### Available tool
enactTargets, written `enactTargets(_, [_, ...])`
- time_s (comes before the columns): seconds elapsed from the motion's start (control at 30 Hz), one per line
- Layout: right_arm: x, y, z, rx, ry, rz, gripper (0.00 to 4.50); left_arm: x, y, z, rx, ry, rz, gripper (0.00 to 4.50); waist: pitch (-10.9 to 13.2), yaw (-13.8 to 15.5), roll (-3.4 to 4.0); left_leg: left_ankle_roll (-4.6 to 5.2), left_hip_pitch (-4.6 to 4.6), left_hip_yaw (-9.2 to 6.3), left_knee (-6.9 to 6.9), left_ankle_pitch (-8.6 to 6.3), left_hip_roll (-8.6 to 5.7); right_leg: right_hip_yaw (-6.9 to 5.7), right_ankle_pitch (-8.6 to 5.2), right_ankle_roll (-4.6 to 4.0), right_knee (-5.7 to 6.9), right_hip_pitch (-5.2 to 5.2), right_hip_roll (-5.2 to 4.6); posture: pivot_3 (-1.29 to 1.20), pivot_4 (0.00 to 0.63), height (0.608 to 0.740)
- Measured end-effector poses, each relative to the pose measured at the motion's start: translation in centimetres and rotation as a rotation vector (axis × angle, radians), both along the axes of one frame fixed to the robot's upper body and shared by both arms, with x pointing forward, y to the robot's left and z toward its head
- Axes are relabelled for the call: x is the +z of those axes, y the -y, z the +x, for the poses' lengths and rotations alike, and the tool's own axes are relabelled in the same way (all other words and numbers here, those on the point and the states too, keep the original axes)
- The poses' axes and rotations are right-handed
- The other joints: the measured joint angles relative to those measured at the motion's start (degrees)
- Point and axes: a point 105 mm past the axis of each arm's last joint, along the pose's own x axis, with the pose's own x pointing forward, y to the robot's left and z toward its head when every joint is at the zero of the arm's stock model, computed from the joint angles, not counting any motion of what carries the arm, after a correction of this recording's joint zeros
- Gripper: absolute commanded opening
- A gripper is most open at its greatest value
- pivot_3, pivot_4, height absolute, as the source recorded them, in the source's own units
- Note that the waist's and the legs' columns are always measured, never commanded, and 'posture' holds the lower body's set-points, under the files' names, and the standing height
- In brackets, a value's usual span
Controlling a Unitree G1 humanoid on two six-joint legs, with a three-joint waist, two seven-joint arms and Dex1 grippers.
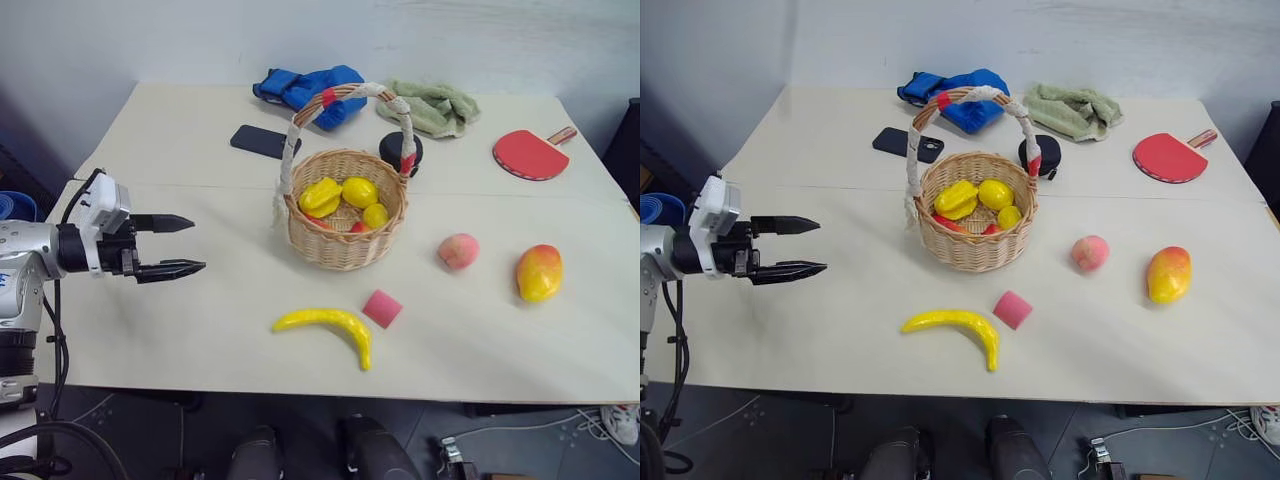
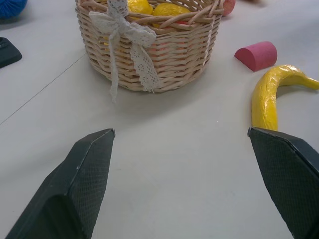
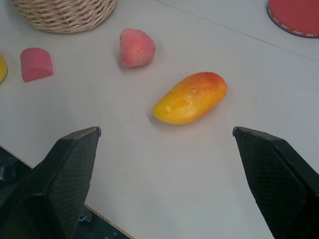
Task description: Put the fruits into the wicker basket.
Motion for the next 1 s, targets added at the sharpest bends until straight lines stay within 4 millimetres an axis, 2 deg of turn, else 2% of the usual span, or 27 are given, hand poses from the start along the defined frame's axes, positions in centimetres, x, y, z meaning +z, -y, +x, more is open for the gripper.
enactTargets(0.57, [-0.3,0.8,-0.3,-0.015,-0.001,-0.038,4.43,0.1,0.1,0.2,0.003,0.015,0.020,4.50,0.00,0.00,0.00,0.00,0.00,0.00,0.01,0.00,0.00,0.00,0.00,0.00,0.01,0.00,0.00,0.00,0.150,0.740])
enactTargets(0.77, [-0.2,0.7,-0.1,-0.009,0.013,-0.044,4.43,0.3,0.8,0.0,-0.023,0.017,0.032,4.50,0.00,-0.01,0.00,-0.01,0.00,0.00,0.03,0.01,0.00,0.00,0.00,0.00,0.02,0.00,0.00,0.00,0.150,0.740])
enactTargets(0.83, [-0.1,0.1,0.4,0.011,0.023,-0.038,4.43,0.4,1.5,-0.1,-0.047,0.008,0.026,4.50,0.00,-0.05,0.00,-0.02,0.00,0.01,0.05,0.01,0.01,0.00,0.00,0.00,0.05,0.01,0.00,0.00,0.150,0.740])
enactTargets(0.9, [0.0,-1.5,1.1,0.070,0.032,-0.005,4.43,0.7,2.8,-0.3,-0.096,0.004,-0.001,4.50,0.00,-0.01,0.00,-0.04,0.00,-0.01,0.10,0.02,0.01,-0.01,0.00,0.00,0.12,0.02,0.00,0.00,0.150,0.740])
enactTargets(1.0, [-0.3,-5.5,2.6,0.204,0.033,0.042,4.43,0.9,5.3,-1.0,-0.196,-0.008,-0.010,4.50,0.00,-0.11,0.00,-0.07,-0.01,-0.04,0.14,0.04,0.04,0.00,0.00,0.01,0.15,0.03,0.04,0.00,0.150,0.740])
